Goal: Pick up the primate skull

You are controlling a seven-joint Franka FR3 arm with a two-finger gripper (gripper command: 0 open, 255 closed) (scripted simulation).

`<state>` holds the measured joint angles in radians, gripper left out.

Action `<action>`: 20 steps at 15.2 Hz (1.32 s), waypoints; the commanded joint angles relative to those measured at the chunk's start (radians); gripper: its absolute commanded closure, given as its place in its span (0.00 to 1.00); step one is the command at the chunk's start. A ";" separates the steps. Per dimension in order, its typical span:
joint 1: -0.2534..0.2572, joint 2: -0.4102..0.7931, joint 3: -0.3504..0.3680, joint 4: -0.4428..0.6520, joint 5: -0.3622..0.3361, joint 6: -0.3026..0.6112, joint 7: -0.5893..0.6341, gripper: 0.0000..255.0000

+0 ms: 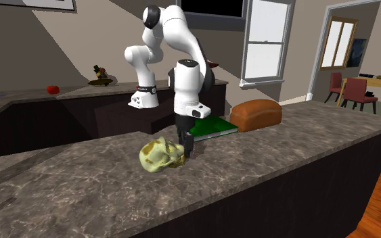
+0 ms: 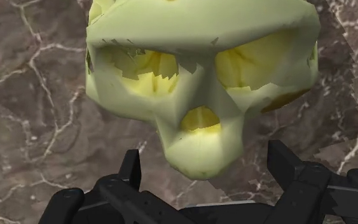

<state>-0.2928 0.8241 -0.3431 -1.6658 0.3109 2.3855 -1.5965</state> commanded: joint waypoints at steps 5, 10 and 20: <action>-0.003 0.009 0.003 0.002 0.003 0.007 -0.002 1.00; -0.003 0.008 0.003 0.000 0.003 0.008 -0.002 1.00; 0.016 -0.074 -0.023 -0.022 -0.022 -0.052 0.008 1.00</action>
<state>-0.2793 0.7579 -0.3637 -1.6884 0.2921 2.3417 -1.5913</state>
